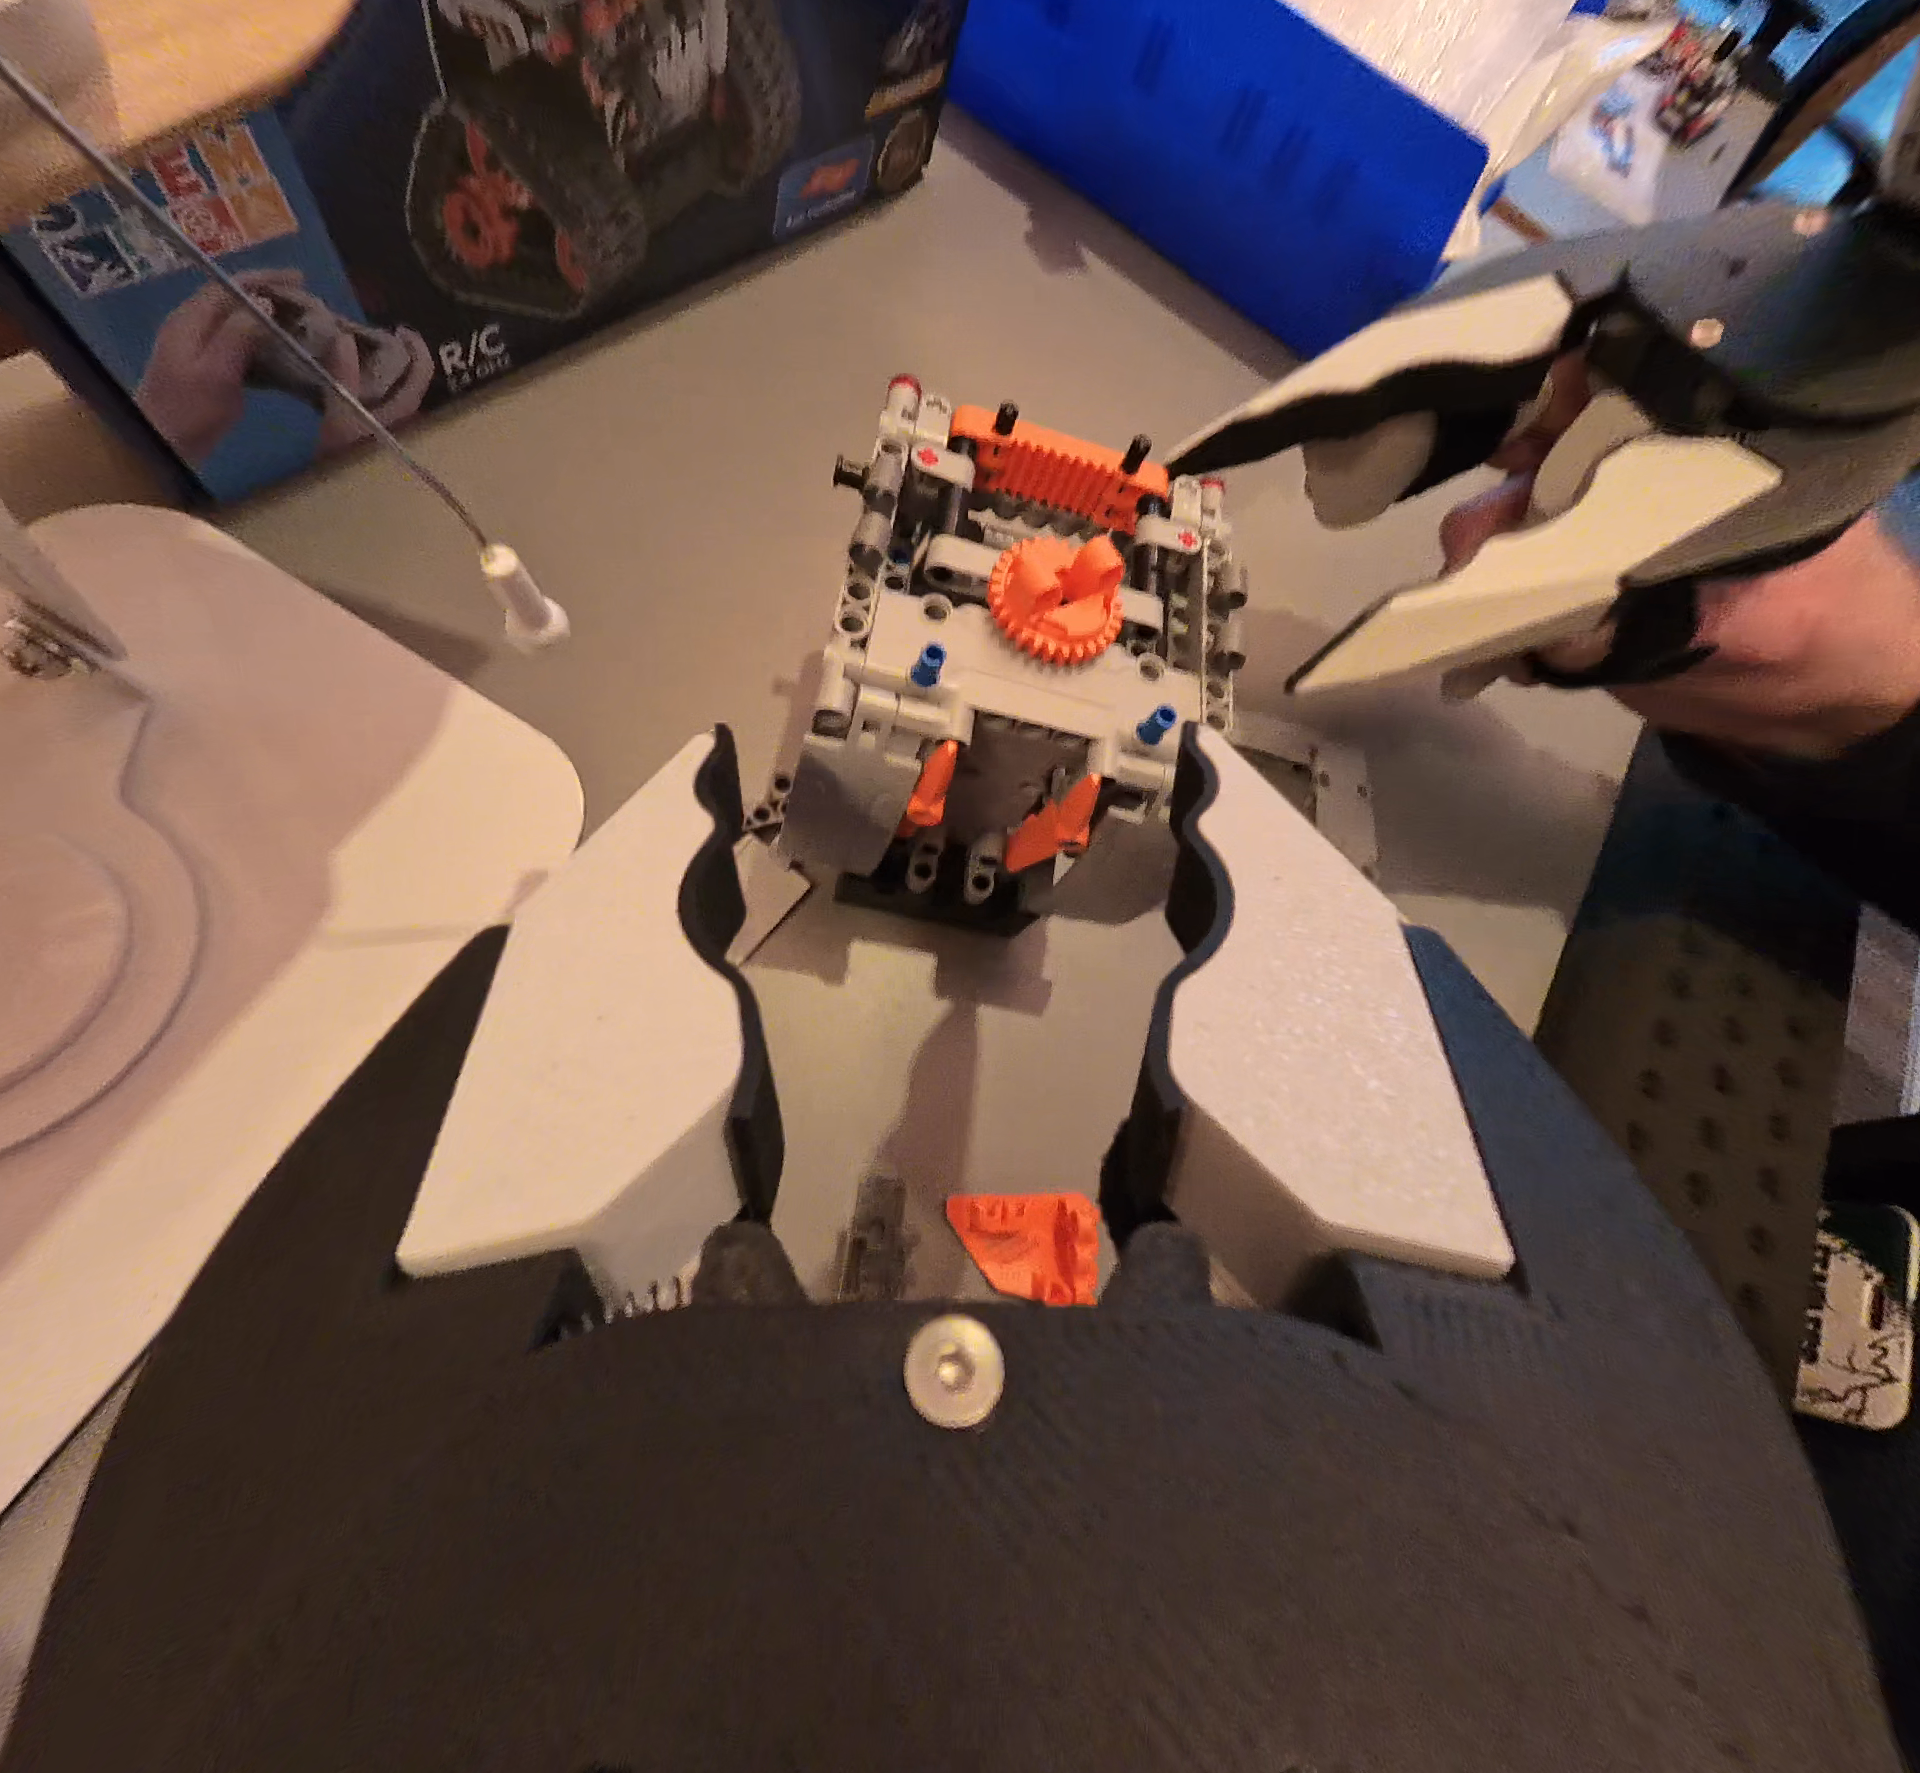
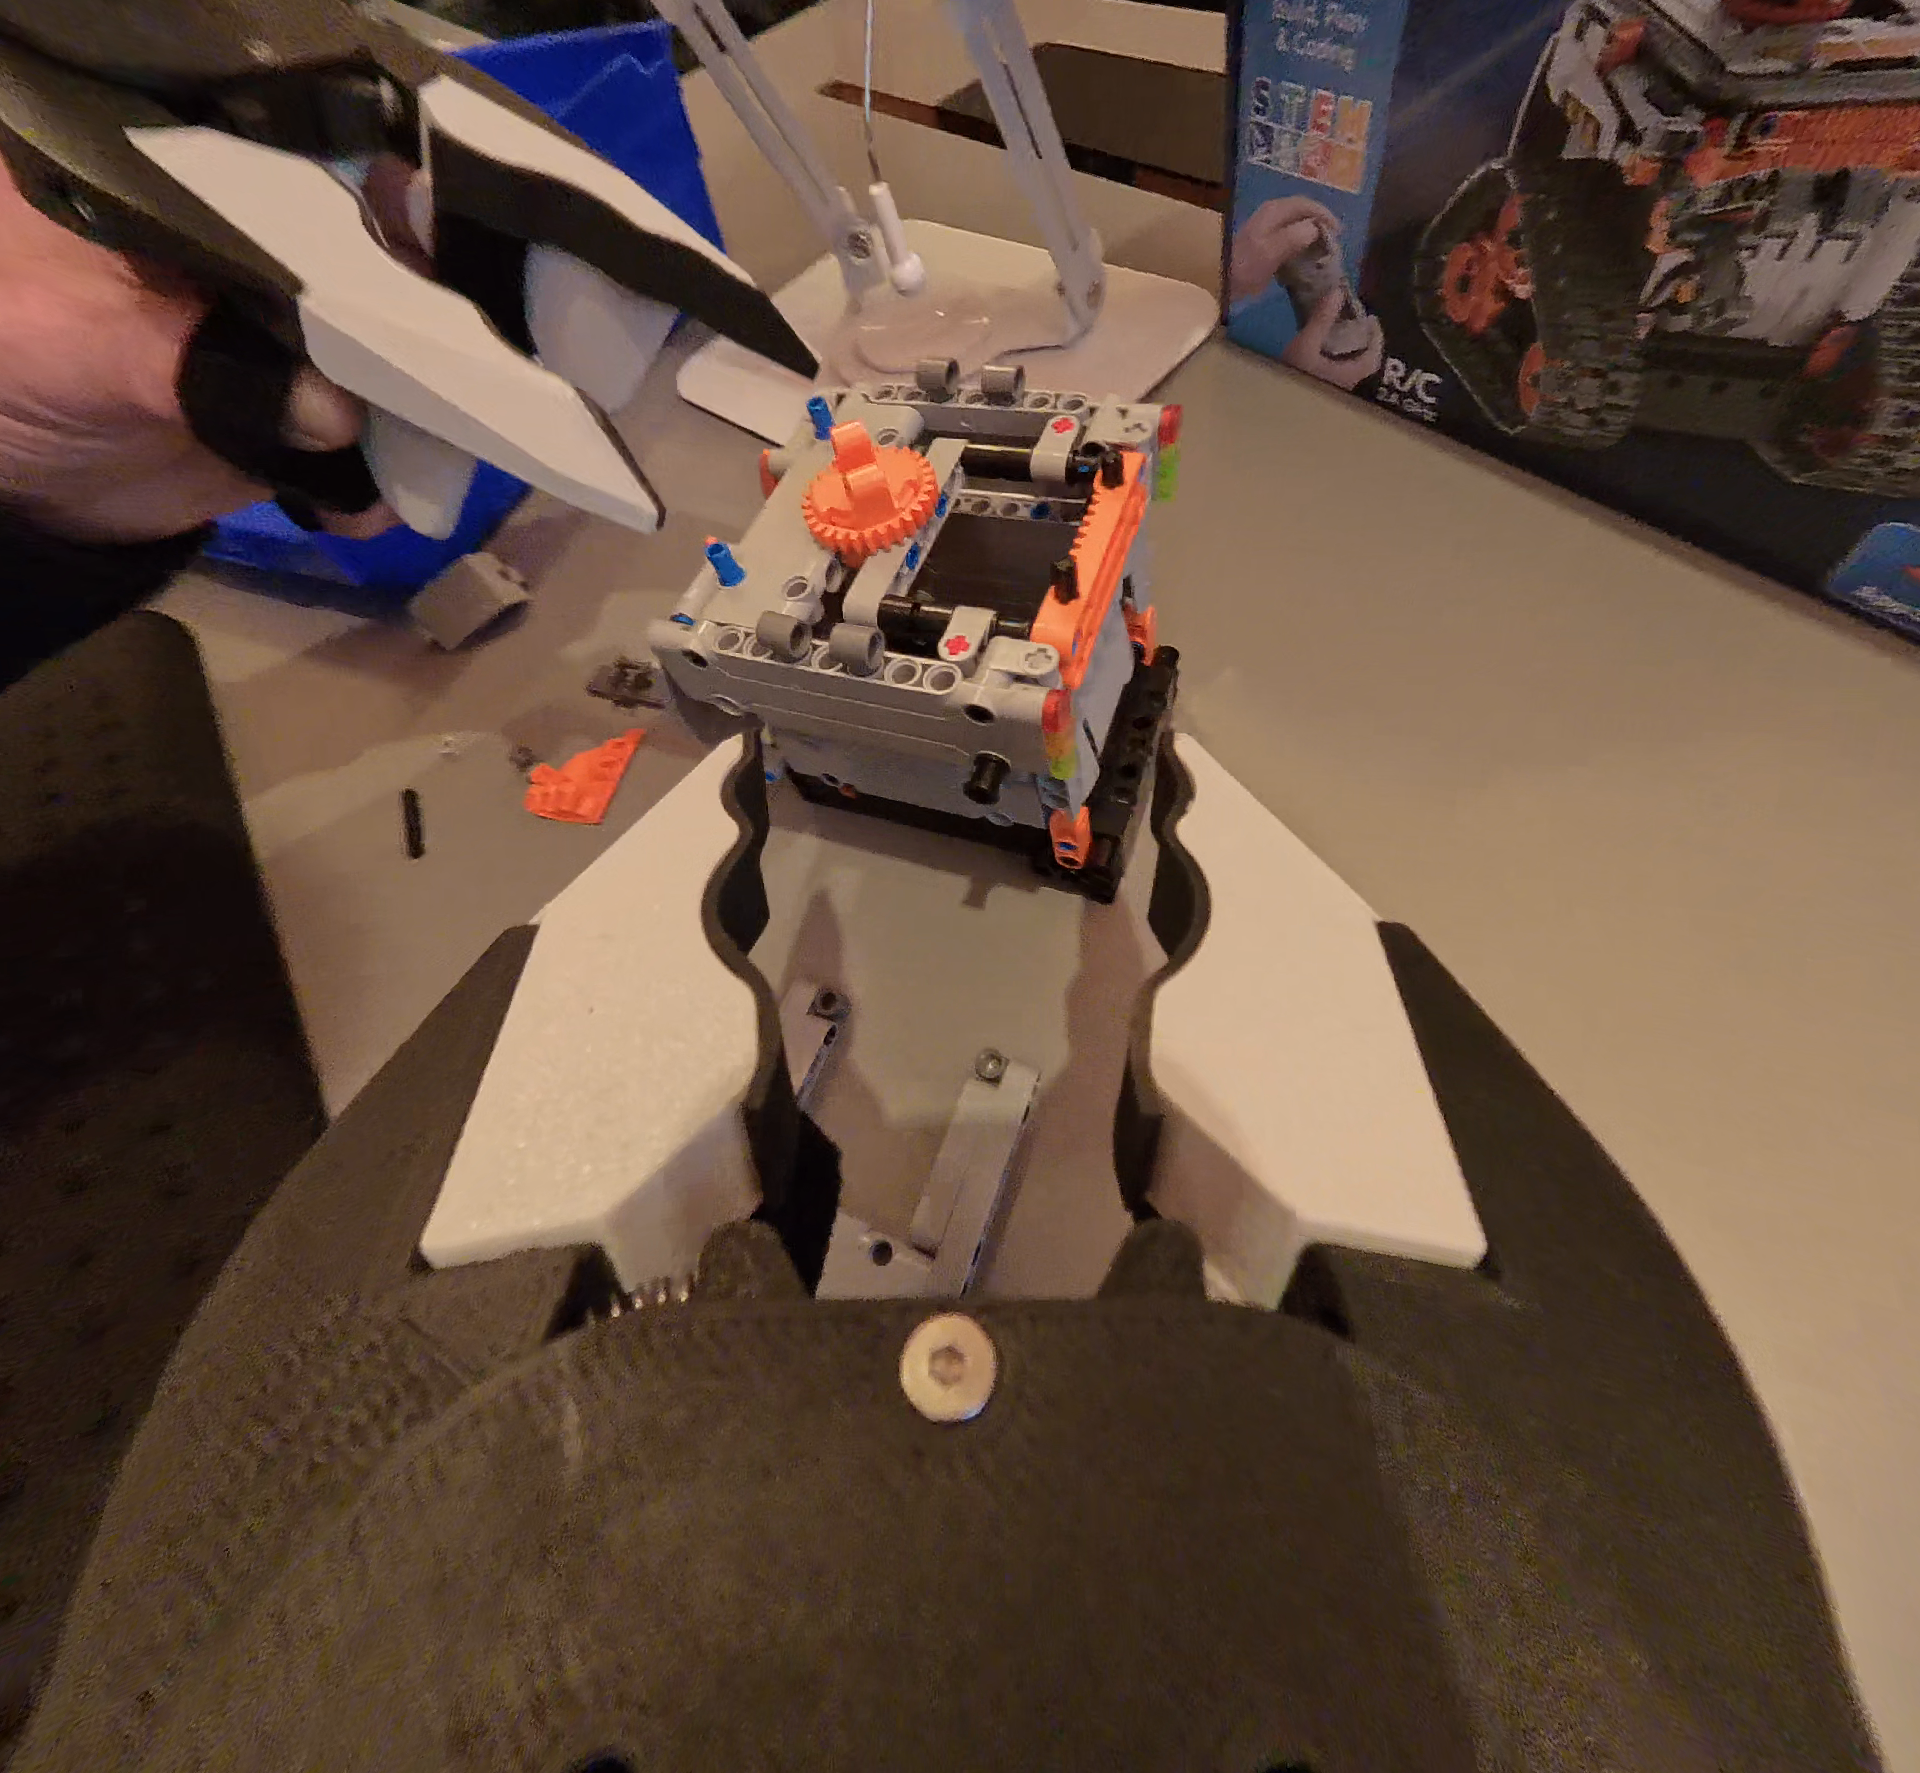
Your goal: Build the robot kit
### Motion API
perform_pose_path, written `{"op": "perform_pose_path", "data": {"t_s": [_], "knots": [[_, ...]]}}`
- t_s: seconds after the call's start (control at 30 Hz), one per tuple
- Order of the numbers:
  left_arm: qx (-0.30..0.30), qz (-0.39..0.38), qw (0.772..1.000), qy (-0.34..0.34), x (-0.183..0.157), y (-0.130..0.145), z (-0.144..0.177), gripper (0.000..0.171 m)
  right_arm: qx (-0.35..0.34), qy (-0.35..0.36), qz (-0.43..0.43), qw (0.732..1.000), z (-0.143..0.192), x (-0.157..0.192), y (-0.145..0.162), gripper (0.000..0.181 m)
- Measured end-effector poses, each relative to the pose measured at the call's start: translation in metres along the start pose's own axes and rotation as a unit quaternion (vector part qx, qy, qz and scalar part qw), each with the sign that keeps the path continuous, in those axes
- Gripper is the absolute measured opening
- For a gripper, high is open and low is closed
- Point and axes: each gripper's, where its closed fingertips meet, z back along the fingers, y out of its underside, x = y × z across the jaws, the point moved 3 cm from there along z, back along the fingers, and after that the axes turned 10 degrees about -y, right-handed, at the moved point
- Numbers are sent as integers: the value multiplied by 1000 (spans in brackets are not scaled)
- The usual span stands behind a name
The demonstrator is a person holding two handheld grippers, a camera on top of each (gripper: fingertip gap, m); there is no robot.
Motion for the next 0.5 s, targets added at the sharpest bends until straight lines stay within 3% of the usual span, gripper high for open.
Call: {"op": "perform_pose_path", "data": {"t_s": [0.2, 0.5], "knots": [[4, 23, 999, 30, -1, 2, -15, 82, -21, 45, -10, 999, 6, 11, 1, 72], [-4, 41, 998, 50, -6, 4, -14, 73, -24, 31, -23, 999, 0, 27, 9, 68]]}}
